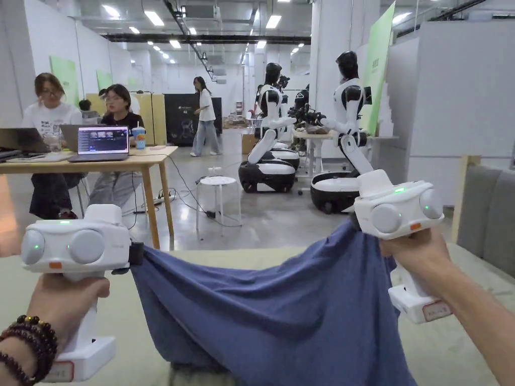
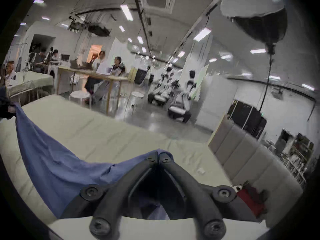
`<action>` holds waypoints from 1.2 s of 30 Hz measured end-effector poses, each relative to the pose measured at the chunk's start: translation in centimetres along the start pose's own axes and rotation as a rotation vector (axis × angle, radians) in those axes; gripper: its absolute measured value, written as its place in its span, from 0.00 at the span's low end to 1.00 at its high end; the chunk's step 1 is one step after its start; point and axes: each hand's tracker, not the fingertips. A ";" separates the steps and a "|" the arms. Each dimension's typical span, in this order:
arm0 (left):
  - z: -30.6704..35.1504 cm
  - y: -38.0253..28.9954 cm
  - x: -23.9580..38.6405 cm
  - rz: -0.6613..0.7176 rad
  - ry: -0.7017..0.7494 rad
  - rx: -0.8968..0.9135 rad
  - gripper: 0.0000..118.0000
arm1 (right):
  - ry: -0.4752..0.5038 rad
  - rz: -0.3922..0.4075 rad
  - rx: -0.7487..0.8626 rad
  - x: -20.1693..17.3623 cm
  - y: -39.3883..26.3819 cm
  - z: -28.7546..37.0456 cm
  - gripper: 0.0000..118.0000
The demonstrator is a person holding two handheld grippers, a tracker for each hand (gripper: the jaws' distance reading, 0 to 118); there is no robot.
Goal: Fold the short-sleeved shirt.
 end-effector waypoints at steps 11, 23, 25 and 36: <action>0.1 15.6 -1.9 0.076 0.112 0.156 0.06 | -0.087 -0.076 0.130 3.8 12.8 -1.4 0.00; -2.7 17.1 -6.0 0.136 0.176 0.211 0.06 | -0.109 -0.195 0.254 4.6 18.5 -1.9 0.00; -3.3 16.4 -6.4 0.148 0.176 0.200 0.06 | -0.100 -0.184 0.257 4.5 18.4 -1.9 0.00; -7.6 8.3 -5.6 0.170 0.139 0.095 0.06 | -0.047 -0.165 0.190 2.3 11.5 -5.1 0.00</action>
